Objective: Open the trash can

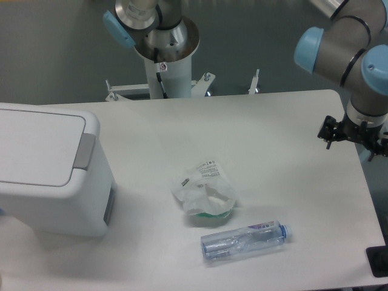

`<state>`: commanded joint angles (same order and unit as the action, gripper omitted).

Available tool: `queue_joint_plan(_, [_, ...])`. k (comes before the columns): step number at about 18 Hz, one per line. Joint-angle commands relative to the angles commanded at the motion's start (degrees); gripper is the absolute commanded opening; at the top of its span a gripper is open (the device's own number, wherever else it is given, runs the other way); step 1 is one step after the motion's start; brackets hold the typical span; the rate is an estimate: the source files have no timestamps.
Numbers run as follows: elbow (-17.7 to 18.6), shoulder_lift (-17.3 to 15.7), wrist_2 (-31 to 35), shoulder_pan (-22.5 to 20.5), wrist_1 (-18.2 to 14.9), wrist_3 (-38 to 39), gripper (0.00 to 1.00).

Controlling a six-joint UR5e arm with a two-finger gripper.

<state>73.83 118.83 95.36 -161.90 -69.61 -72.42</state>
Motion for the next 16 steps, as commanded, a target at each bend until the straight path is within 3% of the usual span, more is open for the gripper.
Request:
queue_joint_plan(7, [0.00,0.00,-1.14,1.49,0.09,-0.09,1.00])
queue_joint_plan(14, [4.83,-0.70,-2.64,1.76,-0.09,0.09,1.00])
queue_joint_plan(16, [7.54,-2.71,-2.72,1.93,0.00,0.17,1.00])
